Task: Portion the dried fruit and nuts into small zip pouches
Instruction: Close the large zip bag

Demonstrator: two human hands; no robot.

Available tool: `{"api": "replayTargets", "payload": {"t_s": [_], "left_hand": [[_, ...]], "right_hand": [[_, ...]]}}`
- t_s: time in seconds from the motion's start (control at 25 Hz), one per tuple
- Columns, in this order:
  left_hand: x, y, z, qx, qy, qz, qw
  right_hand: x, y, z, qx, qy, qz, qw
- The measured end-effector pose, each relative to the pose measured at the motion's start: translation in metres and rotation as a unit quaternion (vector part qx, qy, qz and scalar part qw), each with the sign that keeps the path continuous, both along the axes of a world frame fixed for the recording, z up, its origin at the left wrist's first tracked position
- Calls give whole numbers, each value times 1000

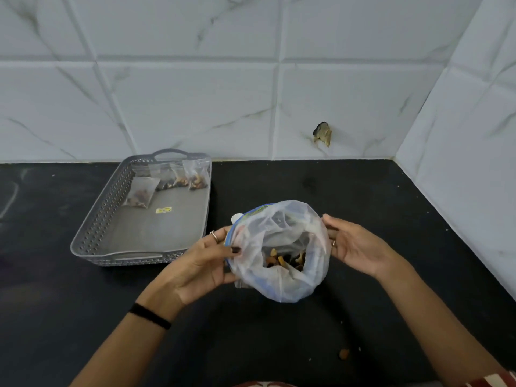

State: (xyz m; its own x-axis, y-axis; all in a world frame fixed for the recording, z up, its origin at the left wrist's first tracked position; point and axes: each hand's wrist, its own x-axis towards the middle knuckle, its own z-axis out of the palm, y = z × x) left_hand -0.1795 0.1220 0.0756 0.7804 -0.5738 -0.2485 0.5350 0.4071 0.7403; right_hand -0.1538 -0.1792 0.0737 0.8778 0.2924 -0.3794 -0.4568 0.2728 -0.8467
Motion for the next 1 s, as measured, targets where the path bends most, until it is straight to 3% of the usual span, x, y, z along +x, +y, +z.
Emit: {"api": "replayTargets", "payload": {"t_s": [0.08, 0.16, 0.32, 0.56, 0.72, 0.8, 0.96, 1.0], "left_hand": [[1, 2, 4, -32, -16, 9, 999], [0, 2, 11, -21, -32, 16, 999], [-4, -6, 26, 124, -50, 75, 988], [-7, -11, 30, 326, -85, 158, 928], [-4, -14, 30, 430, -136, 182, 874], [-1, -14, 35, 509, -198, 158, 822], [6, -17, 50, 672, -349, 120, 643], [9, -19, 53, 694, -355, 108, 617]], "right_hand": [[-1, -12, 4, 8, -17, 41, 999], [-2, -20, 6, -48, -25, 98, 994], [-4, -24, 13, -207, -37, 129, 969], [-15, -13, 32, -333, -50, 62, 940], [-17, -1, 39, -408, -85, -52, 908], [-19, 6, 46, -479, -134, -110, 861], [-34, 25, 64, -735, -246, -112, 621], [-34, 26, 67, -752, -254, -113, 598]]}}
